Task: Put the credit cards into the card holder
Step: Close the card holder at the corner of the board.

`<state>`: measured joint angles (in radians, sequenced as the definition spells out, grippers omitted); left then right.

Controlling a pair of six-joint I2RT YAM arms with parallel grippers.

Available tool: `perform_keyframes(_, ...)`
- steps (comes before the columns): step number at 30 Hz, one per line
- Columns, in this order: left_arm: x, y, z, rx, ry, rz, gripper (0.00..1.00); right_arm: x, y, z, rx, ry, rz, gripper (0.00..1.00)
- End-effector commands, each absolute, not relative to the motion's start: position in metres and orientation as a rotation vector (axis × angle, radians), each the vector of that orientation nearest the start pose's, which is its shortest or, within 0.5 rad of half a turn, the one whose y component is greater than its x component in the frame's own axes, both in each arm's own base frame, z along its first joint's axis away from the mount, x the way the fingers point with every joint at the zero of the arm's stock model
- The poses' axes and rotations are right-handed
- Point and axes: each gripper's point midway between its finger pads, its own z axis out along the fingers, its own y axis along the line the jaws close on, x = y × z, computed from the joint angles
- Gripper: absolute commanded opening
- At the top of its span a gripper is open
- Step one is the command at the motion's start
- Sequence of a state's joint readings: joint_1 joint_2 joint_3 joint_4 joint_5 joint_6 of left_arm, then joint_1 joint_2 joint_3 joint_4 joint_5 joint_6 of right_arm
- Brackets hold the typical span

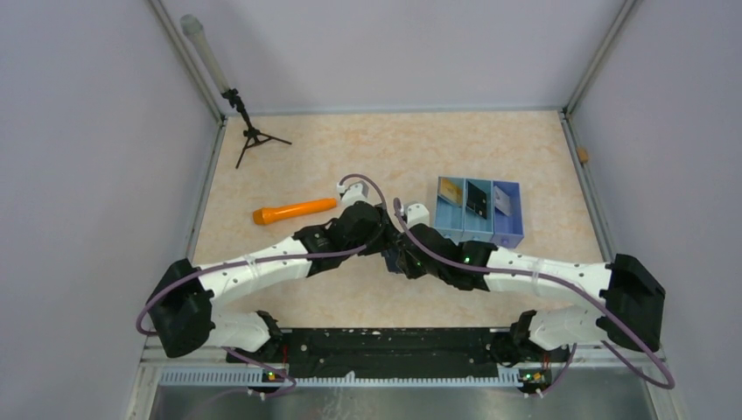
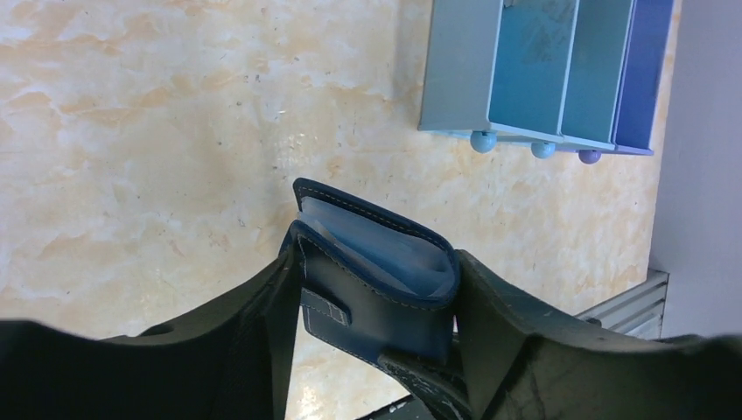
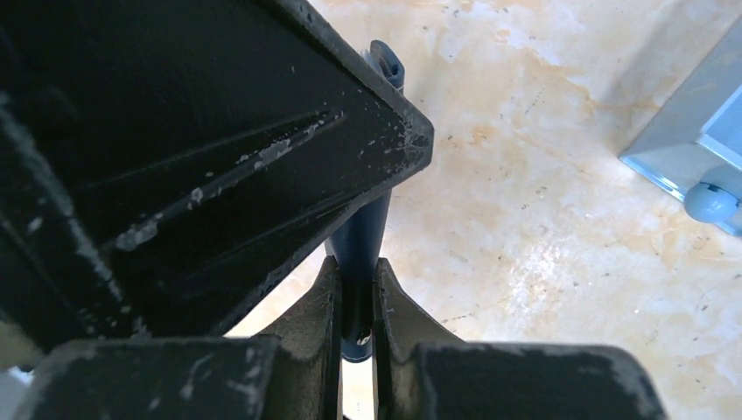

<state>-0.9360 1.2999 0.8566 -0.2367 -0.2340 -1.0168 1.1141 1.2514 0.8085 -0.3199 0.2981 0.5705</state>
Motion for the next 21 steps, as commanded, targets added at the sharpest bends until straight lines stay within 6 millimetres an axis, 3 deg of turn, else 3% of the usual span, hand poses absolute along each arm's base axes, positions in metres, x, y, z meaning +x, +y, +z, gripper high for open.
perform_keyframes(1, 0.233, -0.32, 0.147, -0.25, 2.321, -0.869, 0.57, 0.188, 0.321, 0.155, -0.47, 2.174, 0.549, 0.0)
perform_keyframes(6, 0.234, -0.319, 0.14, -0.267, 2.336, -0.856, 0.38, 0.188, 0.32, 0.156, -0.462, 2.172, 0.511, 0.0)
perform_keyframes(12, 0.238, -0.308, 0.135, -0.321, 2.32, -0.865, 0.16, 0.185, 0.31, 0.163, -0.453, 2.165, 0.513, 0.2)
perform_keyframes(15, 0.237, -0.304, 0.131, -0.34, 2.324, -0.895, 0.0, 0.181, 0.305, 0.164, -0.458, 2.164, 0.523, 0.38)
perform_keyframes(21, 0.24, -0.297, 0.137, -0.314, 2.265, -1.005, 0.0, 0.186, 0.293, 0.171, -0.478, 2.172, 0.554, 0.79)
